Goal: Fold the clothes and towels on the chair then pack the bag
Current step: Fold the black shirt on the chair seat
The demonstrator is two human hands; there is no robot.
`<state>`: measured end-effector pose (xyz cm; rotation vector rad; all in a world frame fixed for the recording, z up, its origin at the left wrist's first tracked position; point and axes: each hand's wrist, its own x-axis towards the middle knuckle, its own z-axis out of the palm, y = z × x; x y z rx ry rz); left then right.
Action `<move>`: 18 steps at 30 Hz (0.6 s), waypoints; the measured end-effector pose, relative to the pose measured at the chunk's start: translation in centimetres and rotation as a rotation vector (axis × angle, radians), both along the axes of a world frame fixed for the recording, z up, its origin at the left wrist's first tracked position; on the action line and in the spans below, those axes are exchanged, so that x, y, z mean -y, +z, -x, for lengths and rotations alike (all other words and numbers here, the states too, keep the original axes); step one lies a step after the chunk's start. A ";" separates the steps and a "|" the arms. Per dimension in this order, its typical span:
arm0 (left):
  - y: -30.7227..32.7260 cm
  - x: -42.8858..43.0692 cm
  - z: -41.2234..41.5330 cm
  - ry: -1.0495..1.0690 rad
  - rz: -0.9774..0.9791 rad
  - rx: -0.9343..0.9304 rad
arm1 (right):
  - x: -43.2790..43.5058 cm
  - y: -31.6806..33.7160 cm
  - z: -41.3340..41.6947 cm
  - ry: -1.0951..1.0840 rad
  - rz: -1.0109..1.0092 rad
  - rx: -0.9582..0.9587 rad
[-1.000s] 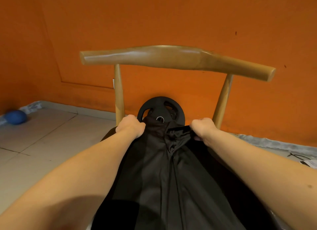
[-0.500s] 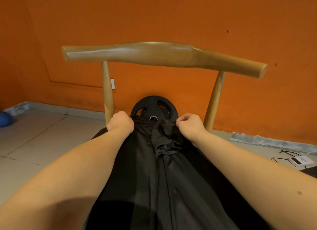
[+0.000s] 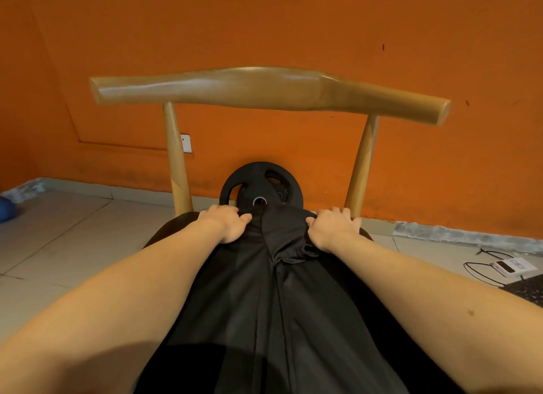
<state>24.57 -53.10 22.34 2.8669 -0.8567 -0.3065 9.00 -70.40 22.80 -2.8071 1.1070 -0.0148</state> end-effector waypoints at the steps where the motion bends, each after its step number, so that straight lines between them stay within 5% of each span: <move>1: -0.3 0.0 -0.1 0.005 -0.033 -0.016 | 0.1 -0.1 -0.1 -0.037 -0.019 0.047; 5: -1.0 0.0 -0.3 0.029 -0.068 0.034 | -1.6 -0.2 0.0 0.258 0.051 0.311; 8: -1.4 -0.1 -0.7 0.083 -0.077 0.036 | -2.8 -0.7 0.2 0.475 -0.045 0.110; 13: -1.2 -1.1 -0.6 0.086 -0.075 0.051 | -2.8 -1.0 -0.2 0.457 -0.026 -0.089; 18: 0.7 -3.6 3.6 -0.038 0.142 0.282 | -3.7 1.0 2.9 0.406 -0.066 0.432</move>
